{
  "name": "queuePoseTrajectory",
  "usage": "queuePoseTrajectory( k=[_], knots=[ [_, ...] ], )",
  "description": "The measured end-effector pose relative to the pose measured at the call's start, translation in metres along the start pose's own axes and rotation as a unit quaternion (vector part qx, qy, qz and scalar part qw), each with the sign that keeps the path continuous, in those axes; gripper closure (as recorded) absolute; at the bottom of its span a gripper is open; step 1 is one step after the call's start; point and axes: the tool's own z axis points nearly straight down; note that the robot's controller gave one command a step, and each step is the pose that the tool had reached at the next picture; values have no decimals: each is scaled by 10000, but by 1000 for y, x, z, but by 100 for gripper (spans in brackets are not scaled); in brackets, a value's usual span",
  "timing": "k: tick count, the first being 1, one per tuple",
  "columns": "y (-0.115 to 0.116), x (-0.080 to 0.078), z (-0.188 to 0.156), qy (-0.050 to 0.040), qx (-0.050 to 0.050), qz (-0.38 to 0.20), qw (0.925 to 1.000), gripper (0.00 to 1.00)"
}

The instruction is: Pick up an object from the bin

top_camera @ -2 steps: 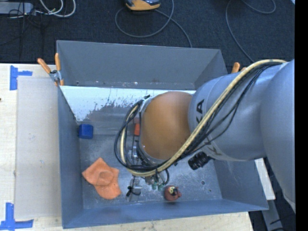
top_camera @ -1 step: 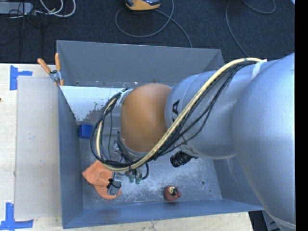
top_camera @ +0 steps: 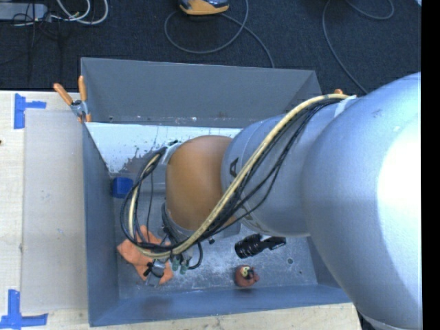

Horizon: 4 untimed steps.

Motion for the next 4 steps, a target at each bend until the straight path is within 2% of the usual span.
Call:
queuePoseTrajectory(
  k=[1, 2, 4],
  knots=[
    [7, -1, 40, -2, -8, 385, 9993, 0],
    [7, -1, 65, 18, 10, 1066, 9943, 100],
    [5, 0, 58, 37, 33, 1070, 9943, 100]
  ],
)
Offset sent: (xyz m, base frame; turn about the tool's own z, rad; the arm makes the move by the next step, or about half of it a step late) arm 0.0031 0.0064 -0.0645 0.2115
